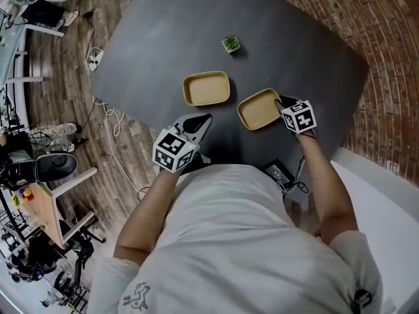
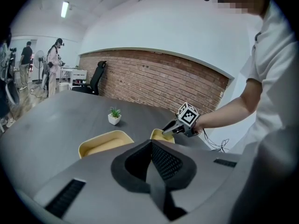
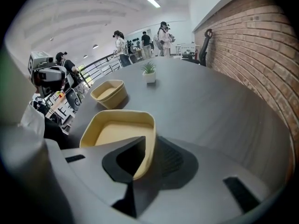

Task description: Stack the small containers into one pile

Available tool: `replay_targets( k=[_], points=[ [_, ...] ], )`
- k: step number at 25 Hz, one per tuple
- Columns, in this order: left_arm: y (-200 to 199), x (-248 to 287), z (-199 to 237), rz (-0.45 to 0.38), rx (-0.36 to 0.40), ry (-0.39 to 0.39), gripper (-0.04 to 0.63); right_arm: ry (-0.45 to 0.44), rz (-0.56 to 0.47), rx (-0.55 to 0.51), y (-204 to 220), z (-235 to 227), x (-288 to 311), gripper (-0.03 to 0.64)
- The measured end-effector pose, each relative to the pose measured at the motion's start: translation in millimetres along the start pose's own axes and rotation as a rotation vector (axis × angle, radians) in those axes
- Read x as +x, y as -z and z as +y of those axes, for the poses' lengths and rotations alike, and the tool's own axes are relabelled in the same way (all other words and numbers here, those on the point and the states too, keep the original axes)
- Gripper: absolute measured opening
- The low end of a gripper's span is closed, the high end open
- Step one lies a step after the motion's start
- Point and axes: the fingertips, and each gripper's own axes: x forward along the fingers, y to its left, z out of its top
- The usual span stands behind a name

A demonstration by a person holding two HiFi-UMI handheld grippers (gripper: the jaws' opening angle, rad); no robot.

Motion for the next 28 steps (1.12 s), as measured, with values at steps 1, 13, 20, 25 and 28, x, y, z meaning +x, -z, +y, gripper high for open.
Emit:
replay_targets(
  k=[1,13,20,25,28],
  points=[
    [0,0,0,0.001,0.000,0.000,0.011,-0.001,-0.001,0.005,0,0,1,0.080],
    [-3,-4,2,-0.006,0.002,0.003,0.011,-0.008,-0.039,0.053,-4,4,-7,0.026],
    [-8,-12,-1,-0.026,0.016,0.017,0.011,-0.002,-0.086,0.059,-17,17,-27,0.025],
    [-13,-23,-4,-0.051,0.019,0.029,0.011,0.010,-0.112,0.052,-25,30,-40,0.025],
    [-14,-29,-8,-0.060,0.032,0.033,0.011,0.016,-0.132,0.051,-29,37,-49,0.025]
  ],
)
